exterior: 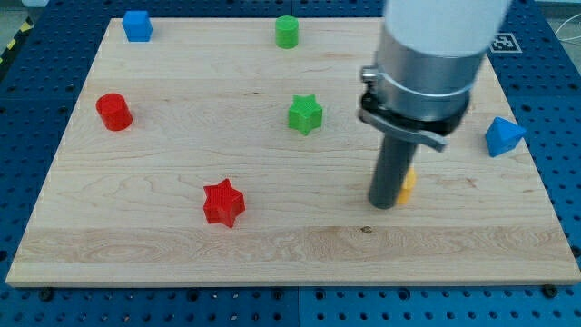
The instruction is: Slide yellow heart closer to the blue triangle
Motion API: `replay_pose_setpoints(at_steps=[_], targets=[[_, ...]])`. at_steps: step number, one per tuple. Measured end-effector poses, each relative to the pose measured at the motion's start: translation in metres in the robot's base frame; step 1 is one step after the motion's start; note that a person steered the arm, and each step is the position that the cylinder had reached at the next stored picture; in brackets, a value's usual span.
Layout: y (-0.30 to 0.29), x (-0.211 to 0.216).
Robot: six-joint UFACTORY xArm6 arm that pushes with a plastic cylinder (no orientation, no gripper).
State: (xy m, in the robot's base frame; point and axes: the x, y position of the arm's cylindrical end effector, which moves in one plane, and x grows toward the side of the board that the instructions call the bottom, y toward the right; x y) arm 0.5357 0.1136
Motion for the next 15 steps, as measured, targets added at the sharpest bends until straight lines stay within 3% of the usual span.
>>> replay_pose_setpoints(at_steps=[3, 5, 7, 9, 10, 13, 15], targets=[[0.087, -0.005], [0.054, 0.009], [0.050, -0.034], [0.047, -0.024], [0.047, -0.044], [-0.017, -0.051], [0.002, -0.090]])
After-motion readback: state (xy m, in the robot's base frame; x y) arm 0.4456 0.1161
